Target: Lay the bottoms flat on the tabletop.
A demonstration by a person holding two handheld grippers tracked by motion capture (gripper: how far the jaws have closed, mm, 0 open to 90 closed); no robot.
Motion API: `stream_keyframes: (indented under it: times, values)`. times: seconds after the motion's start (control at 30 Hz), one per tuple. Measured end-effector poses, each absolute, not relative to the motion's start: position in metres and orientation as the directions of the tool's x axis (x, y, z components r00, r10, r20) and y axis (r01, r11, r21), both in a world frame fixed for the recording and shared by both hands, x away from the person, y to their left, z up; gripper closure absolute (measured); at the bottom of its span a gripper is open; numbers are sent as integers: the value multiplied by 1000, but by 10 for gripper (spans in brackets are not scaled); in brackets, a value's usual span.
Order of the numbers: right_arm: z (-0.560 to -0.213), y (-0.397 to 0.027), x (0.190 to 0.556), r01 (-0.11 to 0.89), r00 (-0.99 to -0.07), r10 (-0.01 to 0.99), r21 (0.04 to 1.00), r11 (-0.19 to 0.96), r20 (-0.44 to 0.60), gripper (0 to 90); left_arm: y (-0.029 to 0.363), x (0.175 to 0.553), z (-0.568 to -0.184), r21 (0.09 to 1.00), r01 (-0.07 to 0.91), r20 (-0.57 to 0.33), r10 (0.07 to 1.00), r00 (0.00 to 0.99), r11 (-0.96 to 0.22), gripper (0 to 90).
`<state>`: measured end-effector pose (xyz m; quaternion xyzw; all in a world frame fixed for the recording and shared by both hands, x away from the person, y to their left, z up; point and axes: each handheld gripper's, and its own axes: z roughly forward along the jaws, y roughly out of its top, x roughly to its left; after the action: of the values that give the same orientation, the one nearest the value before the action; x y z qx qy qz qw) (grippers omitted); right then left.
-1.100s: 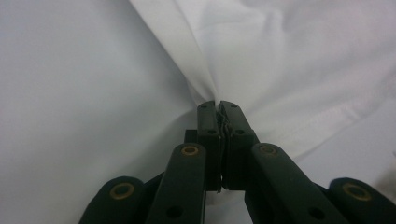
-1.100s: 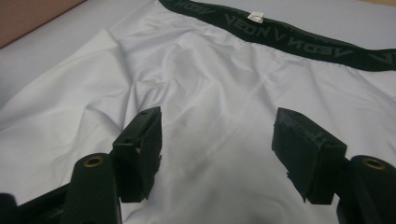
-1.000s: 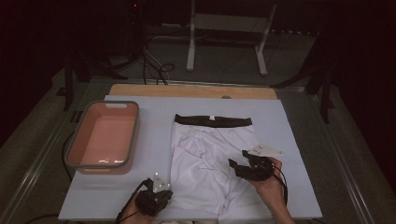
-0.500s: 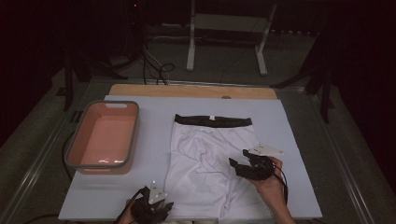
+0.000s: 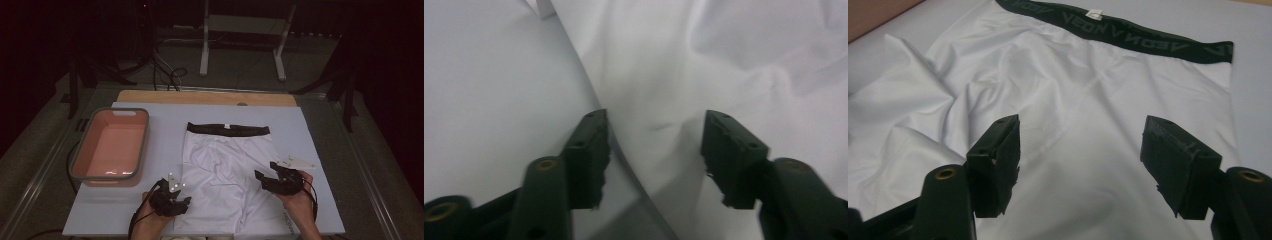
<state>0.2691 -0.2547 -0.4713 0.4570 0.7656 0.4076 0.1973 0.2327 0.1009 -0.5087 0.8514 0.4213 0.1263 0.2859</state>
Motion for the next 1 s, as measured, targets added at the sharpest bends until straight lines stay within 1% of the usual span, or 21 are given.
stream_keyframes:
  times: [0.07,0.1,0.13,0.17,0.23,0.27,0.3,0.5,0.73,0.77,0.8,0.83,0.87,0.93,1.0]
  values:
    - [-471,-256,269,539,-503,861,805,248,72,318,102,233,-509,592,653,-36,793,608,-473,477]
    - [-472,-259,268,547,-496,865,800,245,74,306,103,232,-509,593,655,-42,794,607,-469,592]
    - [-472,-259,268,547,-496,865,800,245,74,306,104,232,-508,590,656,-48,791,610,-470,592]
    - [-472,-260,268,548,-492,868,800,244,72,305,105,230,-507,586,657,-56,785,617,-475,695]
    - [-473,-263,268,553,-488,869,797,242,75,303,105,227,-507,581,655,-67,773,631,-484,844]
    - [-474,-264,267,555,-486,871,797,240,76,302,106,225,-507,579,654,-66,772,632,-486,881]
    - [-474,-265,267,558,-483,872,795,237,79,302,107,223,-506,579,651,-62,770,635,-490,889]
    - [-474,-273,266,563,-462,883,796,222,80,300,117,207,-504,563,649,-63,756,652,-513,895]
    - [-475,-279,266,569,-449,890,794,216,80,297,130,197,-503,551,646,-33,760,649,-527,883]
    - [-475,-280,265,570,-450,889,792,219,78,296,130,196,-502,552,641,-17,761,648,-533,856]
    - [-475,-281,265,568,-452,889,793,220,77,295,129,196,-500,569,632,-16,761,648,-526,780]
    - [-475,-282,265,568,-448,891,793,219,74,293,127,196,-498,588,625,-21,763,647,-513,682]
    - [-476,-283,265,569,-446,892,792,219,73,290,124,196,-496,611,611,-28,758,652,-504,639]
    - [-476,-285,265,572,-438,896,791,218,70,271,113,197,-491,641,580,-28,740,672,-502,578]
    - [-477,-288,265,579,-430,900,786,216,70,265,100,199,-488,654,550,-29,710,703,-519,565]
